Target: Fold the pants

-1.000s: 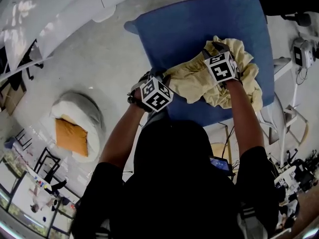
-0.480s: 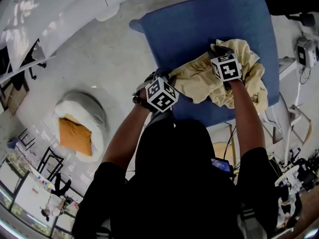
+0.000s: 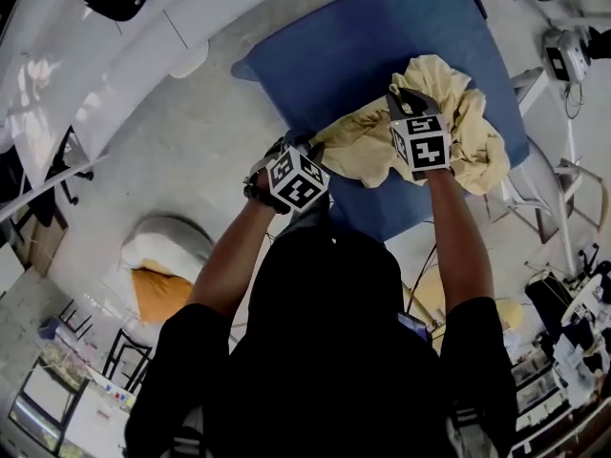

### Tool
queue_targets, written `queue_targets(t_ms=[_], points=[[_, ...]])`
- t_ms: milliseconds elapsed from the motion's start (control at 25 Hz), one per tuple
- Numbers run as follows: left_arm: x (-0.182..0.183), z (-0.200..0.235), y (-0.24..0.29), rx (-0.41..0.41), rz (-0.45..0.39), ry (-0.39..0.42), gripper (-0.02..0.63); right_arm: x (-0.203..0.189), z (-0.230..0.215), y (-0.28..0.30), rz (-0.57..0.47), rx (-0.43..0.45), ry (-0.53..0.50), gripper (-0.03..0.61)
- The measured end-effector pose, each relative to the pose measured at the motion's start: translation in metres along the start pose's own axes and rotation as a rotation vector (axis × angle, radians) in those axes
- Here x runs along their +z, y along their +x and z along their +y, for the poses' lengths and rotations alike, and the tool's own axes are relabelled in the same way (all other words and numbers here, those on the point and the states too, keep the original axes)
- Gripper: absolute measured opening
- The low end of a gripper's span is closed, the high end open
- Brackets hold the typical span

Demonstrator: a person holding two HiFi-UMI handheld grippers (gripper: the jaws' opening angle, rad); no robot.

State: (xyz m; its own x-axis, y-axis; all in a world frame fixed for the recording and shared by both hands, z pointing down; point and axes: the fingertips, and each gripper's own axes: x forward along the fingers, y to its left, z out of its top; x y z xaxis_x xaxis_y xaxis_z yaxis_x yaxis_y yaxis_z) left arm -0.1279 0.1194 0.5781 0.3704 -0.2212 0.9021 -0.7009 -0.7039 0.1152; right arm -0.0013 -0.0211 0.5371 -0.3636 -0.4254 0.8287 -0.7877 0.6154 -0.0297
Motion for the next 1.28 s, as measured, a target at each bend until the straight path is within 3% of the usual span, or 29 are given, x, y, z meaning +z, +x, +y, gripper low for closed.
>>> queue_targets(t_ms=[560,920,1280], points=[[0.044,0.033,-0.054,0.168,-0.029,0.070,0.098,0.051,-0.009,-0.060,-0.182,-0.015,-0.021,0.074],[0.042,0.096,-0.031,0.118,0.012,0.132,0.098,0.088,-0.003,-0.007,-0.148,-0.077,0.068,0.074],[0.032,0.165,-0.023,0.084,0.031,0.071,0.098,0.142,0.008,0.058,-0.109,-0.090,0.044,0.074]])
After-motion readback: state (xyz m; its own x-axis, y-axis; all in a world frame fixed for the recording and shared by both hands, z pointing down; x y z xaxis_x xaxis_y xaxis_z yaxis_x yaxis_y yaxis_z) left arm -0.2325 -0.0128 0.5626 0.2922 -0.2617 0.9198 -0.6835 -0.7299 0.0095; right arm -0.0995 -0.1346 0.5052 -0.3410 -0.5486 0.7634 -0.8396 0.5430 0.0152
